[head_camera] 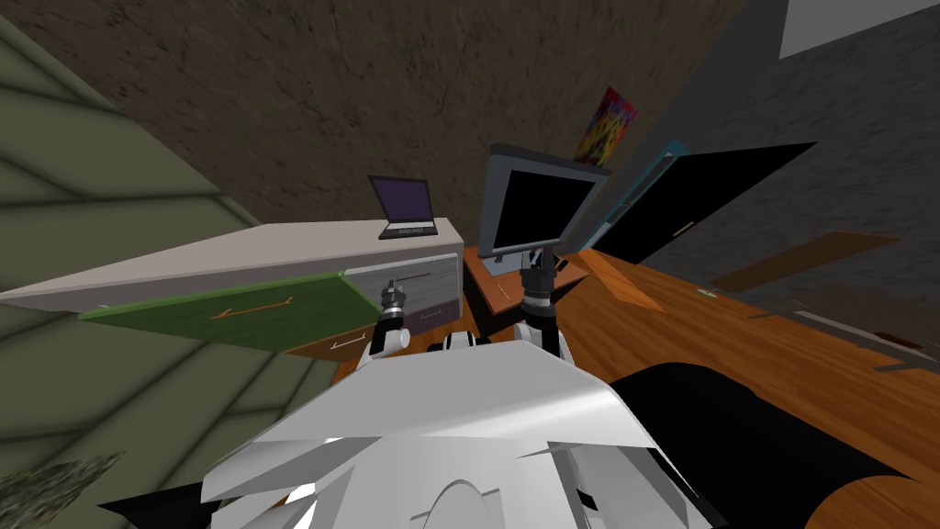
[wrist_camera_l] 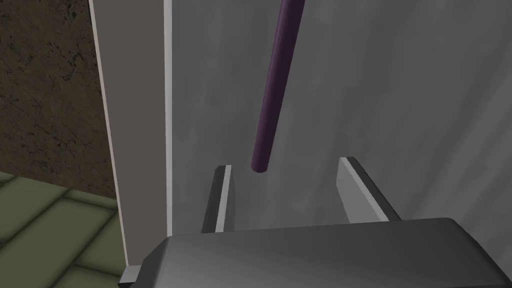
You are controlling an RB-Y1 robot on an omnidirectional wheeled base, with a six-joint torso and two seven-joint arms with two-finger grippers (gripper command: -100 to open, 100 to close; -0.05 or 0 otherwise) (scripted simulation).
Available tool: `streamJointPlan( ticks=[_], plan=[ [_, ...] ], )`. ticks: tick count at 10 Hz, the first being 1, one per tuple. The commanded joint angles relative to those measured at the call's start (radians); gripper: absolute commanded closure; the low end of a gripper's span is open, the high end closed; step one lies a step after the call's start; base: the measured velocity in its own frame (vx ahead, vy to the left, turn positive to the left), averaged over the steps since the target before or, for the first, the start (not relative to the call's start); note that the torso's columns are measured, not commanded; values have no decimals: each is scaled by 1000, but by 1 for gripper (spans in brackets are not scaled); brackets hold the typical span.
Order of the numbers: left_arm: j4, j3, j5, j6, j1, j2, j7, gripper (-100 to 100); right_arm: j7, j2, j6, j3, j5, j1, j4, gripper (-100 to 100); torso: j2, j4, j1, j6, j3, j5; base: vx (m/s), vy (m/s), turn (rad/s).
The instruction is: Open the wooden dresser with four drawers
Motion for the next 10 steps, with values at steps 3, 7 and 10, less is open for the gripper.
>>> streamJointPlan(
  ticks=[3, 7, 10],
  plan=[
    [-41, -11, 0, 18, 21, 2, 3, 100, 0, 0, 0, 0, 0, 0, 0, 0, 6, 2, 2, 0, 4, 0, -171, -43, -2],
    [-51, -13, 0, 26, 26, 65, 4, -100, 0, 0, 0, 0, 0, 0, 0, 0, -11, -3, 5, 0, -7, 1, -91, -27, -1],
    [-46, -12, 0, 29, 24, 133, 3, -100, 0, 0, 0, 0, 0, 0, 0, 0, -2, -1, 3, 0, -1, 1, 29, 5, 1]
  ],
)
